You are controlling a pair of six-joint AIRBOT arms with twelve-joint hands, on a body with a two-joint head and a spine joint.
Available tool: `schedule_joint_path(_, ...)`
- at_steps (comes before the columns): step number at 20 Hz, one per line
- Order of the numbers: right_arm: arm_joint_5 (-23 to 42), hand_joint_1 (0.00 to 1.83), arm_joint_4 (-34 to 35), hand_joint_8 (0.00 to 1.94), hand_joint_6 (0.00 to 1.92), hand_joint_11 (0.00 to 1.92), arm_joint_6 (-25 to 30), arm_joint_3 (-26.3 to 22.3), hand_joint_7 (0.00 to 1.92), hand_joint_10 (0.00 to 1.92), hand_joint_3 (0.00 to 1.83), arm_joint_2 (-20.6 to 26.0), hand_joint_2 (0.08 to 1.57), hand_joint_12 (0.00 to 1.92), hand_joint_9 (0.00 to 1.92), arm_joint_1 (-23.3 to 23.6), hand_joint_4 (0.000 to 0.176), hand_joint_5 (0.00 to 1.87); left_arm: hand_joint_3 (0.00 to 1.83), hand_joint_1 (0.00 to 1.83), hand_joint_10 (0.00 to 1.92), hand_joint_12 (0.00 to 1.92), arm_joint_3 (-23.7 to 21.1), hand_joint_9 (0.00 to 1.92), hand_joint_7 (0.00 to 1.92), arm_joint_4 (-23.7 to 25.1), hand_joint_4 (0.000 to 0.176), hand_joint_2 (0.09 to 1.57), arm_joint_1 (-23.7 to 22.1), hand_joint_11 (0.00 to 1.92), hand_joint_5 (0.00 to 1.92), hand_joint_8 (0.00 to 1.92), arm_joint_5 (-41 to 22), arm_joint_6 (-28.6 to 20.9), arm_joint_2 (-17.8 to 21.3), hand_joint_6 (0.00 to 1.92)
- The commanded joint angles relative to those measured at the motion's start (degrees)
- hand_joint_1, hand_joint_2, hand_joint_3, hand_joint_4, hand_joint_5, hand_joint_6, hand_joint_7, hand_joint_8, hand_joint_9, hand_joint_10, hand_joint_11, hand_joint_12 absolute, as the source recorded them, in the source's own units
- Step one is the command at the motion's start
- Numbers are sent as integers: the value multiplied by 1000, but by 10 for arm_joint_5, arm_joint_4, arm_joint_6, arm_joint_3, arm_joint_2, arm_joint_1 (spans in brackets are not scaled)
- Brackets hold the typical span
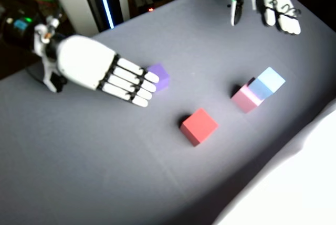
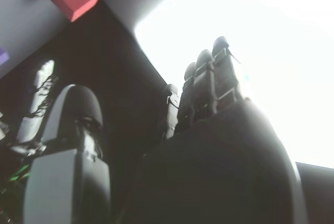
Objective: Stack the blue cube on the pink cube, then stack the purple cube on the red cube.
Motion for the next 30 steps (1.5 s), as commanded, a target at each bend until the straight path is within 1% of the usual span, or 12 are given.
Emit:
schedule_joint_path(1, 53, 708, -5, 0, 0, 0, 6, 4, 0, 0, 0, -4, 1095, 669, 0, 9, 5, 0, 5, 786, 0, 0, -1, 0, 0, -13, 88, 1282, -1, 0, 7, 0, -84, -4, 6, 3)
schedule_joint_path(4, 23, 692, -5, 3, 0, 0, 10, 26, 20, 26, 2, -30, 1101, 1043, 50, 31, 0, 0, 0, 790, 0, 0, -8, 0, 0, -31, 59, 1274, 24, 0, 5, 0, -97, -8, 7, 1)
schedule_joint_path(12, -34, 829, 2, 0, 0, 10, 11, 67, 0, 0, 1, -79, 1079, 27, 0, 66, 0, 0, 0, 778, 0, 0, -16, 0, 0, -41, 31, 1274, 43, 0, 17, 0, -114, -11, 9, 5)
schedule_joint_path(15, -60, 838, 2, 45, 11, 0, 11, 83, 177, 87, 2, -97, 1080, 969, 149, 78, 0, 30, 2, 770, 0, 0, -17, 0, 0, -44, 25, 1278, 48, 0, 15, 0, -119, -12, 9, 3)
schedule_joint_path(16, -66, 918, 2, 413, 205, 0, 11, 87, 419, 920, 1, -102, 1082, 1654, 193, 80, 0, 291, 1, 782, 0, 0, -17, 0, 0, -44, 18, 1279, 48, 0, 21, 0, -120, -13, 9, 5)
schedule_joint_path(17, -71, 1057, 2, 646, 322, 313, 11, 91, 612, 1255, 5, -107, 1124, 1868, 463, 84, 0, 482, 1, 795, 0, 0, -17, 0, 0, -44, 15, 1279, 49, 0, 24, 0, -120, -14, 9, 5)
schedule_joint_path(18, -73, 1190, 2, 1150, 1041, 666, 11, 92, 859, 1254, 5, -108, 1190, 1753, 791, 85, 0, 660, 1, 809, 0, 0, -17, 0, 0, -44, 24, 1279, 49, 0, 27, 0, -120, -14, 9, 5)
schedule_joint_path(19, -74, 1311, 0, 1338, 1195, 700, 11, 93, 746, 1512, 8, -109, 1227, 1692, 778, 89, 0, 656, 2, 825, 0, 0, -17, 0, 0, -44, 12, 1282, 49, 0, 27, 0, -121, -14, 10, 5)
schedule_joint_path(23, -73, 1176, -14, 1732, 1324, 795, 11, 95, 709, 1807, 3, -103, 1317, 1917, 798, 104, 0, 574, 2, 812, 0, 0, -18, 0, 0, -47, 34, 1286, 53, 0, 31, 0, -124, -14, 11, 4)
schedule_joint_path(27, -51, 1166, -35, 1809, 1279, 1001, 11, 85, 666, 1920, 2, -73, 1327, 1921, 937, 132, 0, 593, 7, 776, 0, 0, -19, 0, 0, -48, 20, 1305, 57, 0, 27, 0, -126, -14, 12, 2)
schedule_joint_path(28, -48, 1111, -36, 1915, 1361, 1250, 10, 85, 924, 1921, 0, -70, 1278, 1921, 1188, 138, 0, 689, 5, 755, 0, 0, -19, 0, 0, -48, 22, 1304, 57, 0, 28, 0, -126, -14, 12, 2)
schedule_joint_path(30, -46, 1149, -37, 1831, 1324, 1028, 5, 90, 718, 1921, 6, -65, 1318, 1921, 961, 155, 0, 605, 3, 741, 0, 0, -19, 0, 0, -49, 42, 1303, 58, 0, 22, 0, -126, -15, 11, 0)
